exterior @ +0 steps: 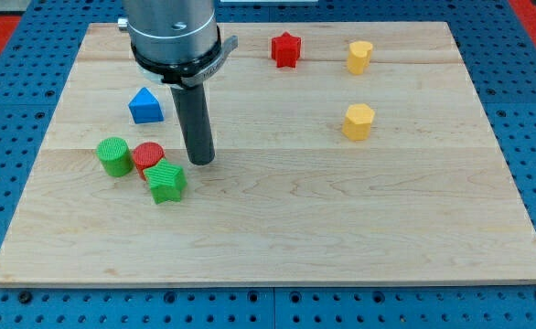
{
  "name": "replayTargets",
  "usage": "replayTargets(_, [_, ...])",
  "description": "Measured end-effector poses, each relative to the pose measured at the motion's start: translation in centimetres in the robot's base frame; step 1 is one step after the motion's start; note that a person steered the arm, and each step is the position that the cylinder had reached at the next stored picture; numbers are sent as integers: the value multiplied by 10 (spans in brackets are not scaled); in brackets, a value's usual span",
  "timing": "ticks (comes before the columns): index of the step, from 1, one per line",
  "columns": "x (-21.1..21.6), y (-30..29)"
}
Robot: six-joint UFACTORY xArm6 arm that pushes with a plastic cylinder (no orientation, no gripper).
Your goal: Point your arm to the green star
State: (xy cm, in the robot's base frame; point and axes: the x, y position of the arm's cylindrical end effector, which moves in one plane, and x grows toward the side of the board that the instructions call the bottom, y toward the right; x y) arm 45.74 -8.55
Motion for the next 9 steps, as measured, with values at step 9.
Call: replayTargets(9, [72, 2])
